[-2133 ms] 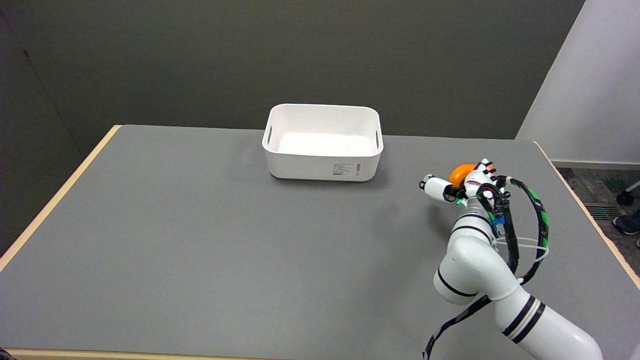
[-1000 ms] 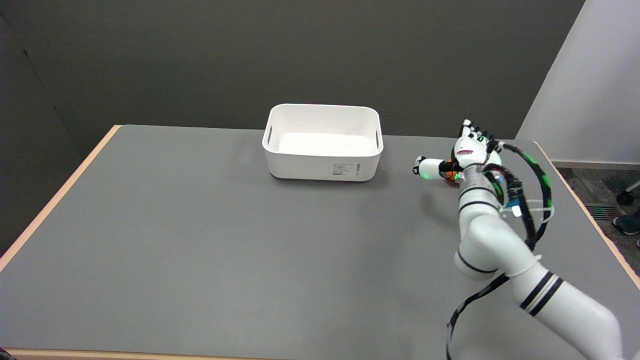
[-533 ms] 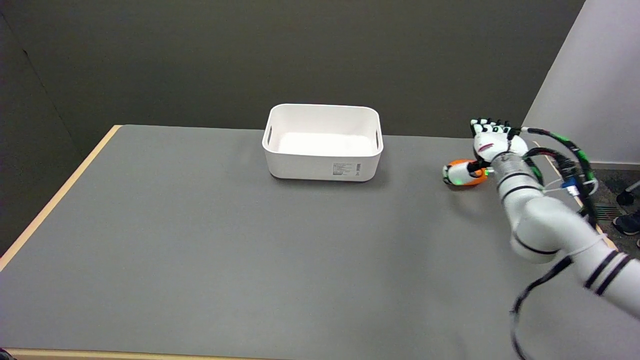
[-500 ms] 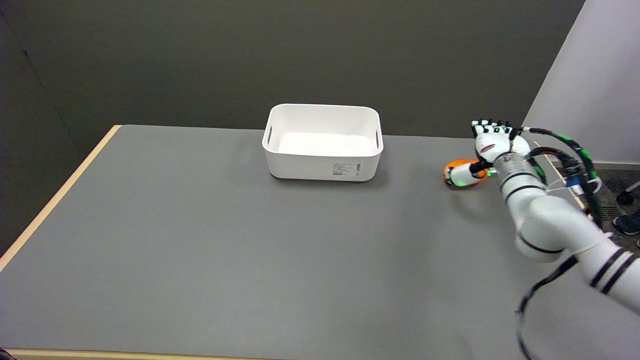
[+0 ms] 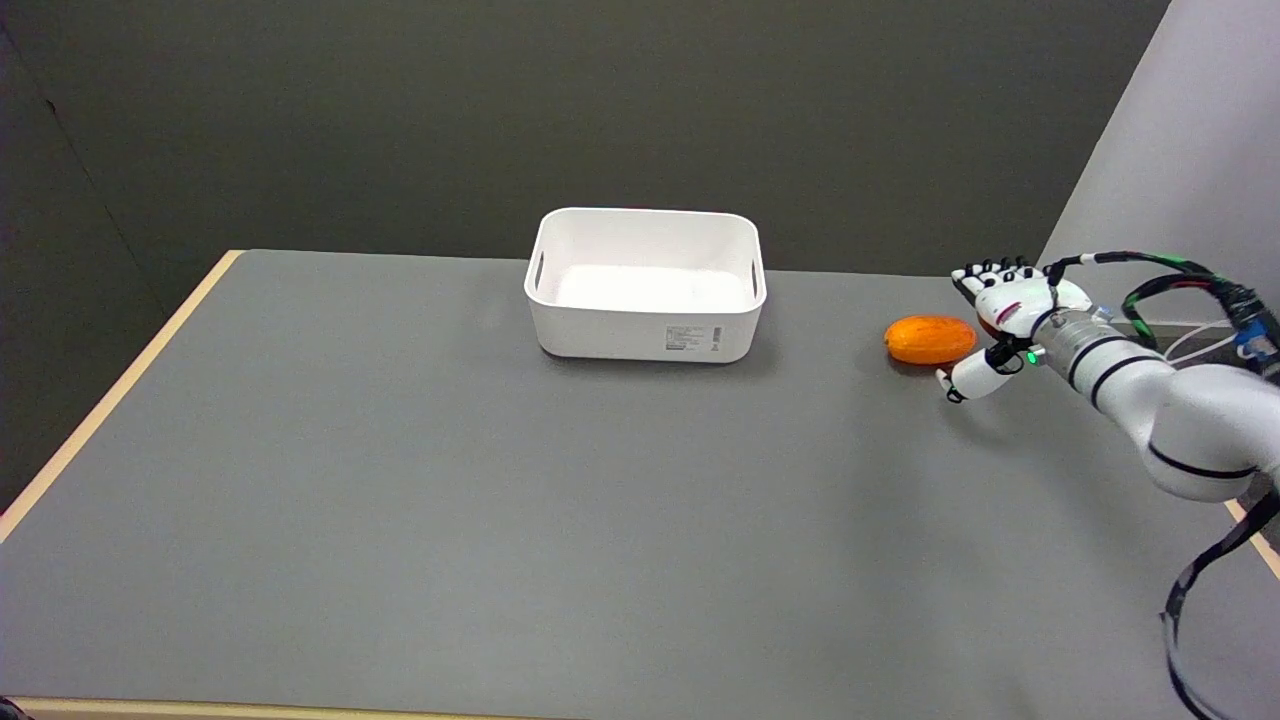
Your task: Pick up mango.
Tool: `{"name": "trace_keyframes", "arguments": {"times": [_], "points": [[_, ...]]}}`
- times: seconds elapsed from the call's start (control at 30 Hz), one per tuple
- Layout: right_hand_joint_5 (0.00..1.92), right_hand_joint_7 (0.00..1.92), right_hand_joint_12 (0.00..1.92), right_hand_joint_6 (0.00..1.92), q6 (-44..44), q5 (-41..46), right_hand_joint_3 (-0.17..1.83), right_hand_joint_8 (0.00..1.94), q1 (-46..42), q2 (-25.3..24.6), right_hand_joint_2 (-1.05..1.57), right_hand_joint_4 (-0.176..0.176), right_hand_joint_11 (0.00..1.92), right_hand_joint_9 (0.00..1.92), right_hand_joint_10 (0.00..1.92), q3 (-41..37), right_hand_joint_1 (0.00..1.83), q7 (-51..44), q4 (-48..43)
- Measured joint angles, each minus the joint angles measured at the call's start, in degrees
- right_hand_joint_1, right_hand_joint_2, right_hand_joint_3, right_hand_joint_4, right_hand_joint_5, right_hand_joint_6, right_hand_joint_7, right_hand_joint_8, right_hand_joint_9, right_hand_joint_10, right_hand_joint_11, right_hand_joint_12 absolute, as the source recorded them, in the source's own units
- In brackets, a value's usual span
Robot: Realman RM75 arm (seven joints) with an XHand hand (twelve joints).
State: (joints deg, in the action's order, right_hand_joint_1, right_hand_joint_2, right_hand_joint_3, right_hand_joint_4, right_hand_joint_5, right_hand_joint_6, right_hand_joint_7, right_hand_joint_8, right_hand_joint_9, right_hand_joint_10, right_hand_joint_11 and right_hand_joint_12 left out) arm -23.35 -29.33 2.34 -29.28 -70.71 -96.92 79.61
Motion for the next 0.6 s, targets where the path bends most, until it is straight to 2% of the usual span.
{"name": "trace_keyframes", "arguments": {"times": [0.27,0.33,0.4,0.6], "points": [[0.00,0.00,0.21,0.00,7.87,3.71,0.93,0.00,0.16,2.78,0.57,-0.046,0.00,0.00,0.03,-0.07,0.57,-1.41,-2.38],[0.00,0.00,0.22,0.00,9.52,4.39,0.93,0.00,0.56,3.05,0.58,-0.049,0.00,0.00,0.03,0.02,0.59,-1.66,-3.04],[0.00,0.00,0.23,0.02,10.95,4.90,0.97,0.00,1.16,3.16,0.58,-0.062,0.00,0.00,0.02,0.34,0.68,-1.85,-3.77],[0.00,0.00,0.23,0.02,15.03,6.15,0.97,0.00,5.10,2.67,0.59,-0.065,0.00,0.00,0.02,3.28,0.70,-2.28,-7.42]]}}
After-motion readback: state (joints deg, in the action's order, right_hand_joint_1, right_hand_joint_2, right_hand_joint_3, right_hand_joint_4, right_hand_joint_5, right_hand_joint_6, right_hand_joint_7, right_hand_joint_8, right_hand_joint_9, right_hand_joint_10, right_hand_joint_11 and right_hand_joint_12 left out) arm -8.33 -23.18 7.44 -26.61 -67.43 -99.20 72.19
